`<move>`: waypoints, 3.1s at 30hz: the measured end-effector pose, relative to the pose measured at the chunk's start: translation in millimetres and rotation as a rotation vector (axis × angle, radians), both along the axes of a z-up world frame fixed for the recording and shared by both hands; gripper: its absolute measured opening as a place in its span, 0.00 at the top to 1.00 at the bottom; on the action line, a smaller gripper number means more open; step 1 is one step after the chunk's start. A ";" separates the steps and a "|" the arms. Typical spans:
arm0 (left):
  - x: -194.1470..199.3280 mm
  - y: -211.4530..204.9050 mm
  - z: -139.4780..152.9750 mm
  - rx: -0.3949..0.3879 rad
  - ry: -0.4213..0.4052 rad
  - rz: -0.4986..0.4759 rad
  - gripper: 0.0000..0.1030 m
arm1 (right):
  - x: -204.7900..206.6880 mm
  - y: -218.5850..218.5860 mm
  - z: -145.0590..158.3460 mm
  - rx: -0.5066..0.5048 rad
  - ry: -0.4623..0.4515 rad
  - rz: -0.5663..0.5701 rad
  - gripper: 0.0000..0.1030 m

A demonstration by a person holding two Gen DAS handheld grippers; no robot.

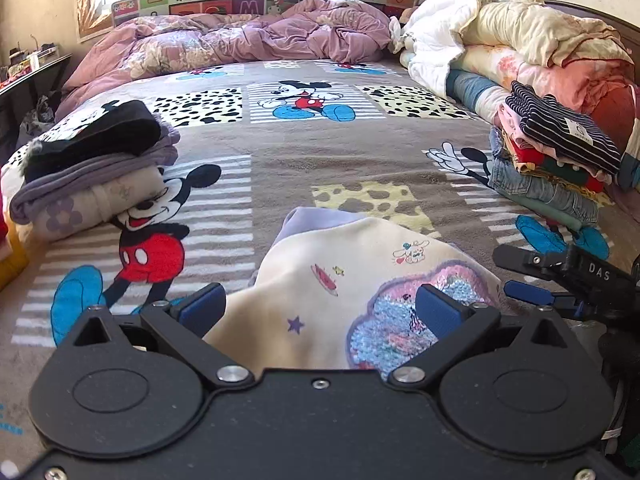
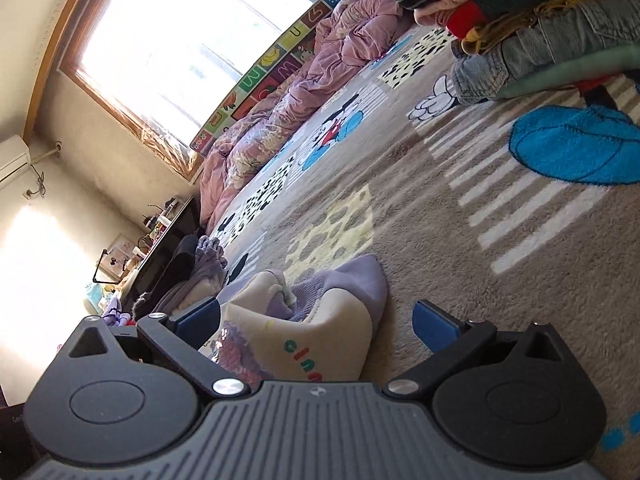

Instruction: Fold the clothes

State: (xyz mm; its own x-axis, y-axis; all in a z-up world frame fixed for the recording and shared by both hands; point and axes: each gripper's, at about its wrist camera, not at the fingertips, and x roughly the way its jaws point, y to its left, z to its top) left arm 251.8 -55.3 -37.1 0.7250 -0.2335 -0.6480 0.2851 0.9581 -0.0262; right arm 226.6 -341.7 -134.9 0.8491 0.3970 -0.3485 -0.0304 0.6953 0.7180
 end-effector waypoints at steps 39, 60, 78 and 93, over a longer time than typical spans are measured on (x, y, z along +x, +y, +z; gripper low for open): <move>120.5 -79.0 -44.5 0.198 0.286 -0.288 0.94 | 56.5 2.0 -25.6 0.003 0.061 0.119 0.46; 28.0 -29.3 41.9 0.055 0.011 -0.241 0.98 | 45.0 -1.8 -9.4 0.055 -0.041 0.118 0.82; -74.9 23.0 35.7 -0.033 -0.046 -0.131 0.99 | -10.2 4.4 22.7 0.092 -0.193 0.215 0.87; -140.6 48.6 1.2 -0.121 -0.017 -0.050 1.00 | -71.6 15.1 28.6 0.054 -0.211 0.276 0.87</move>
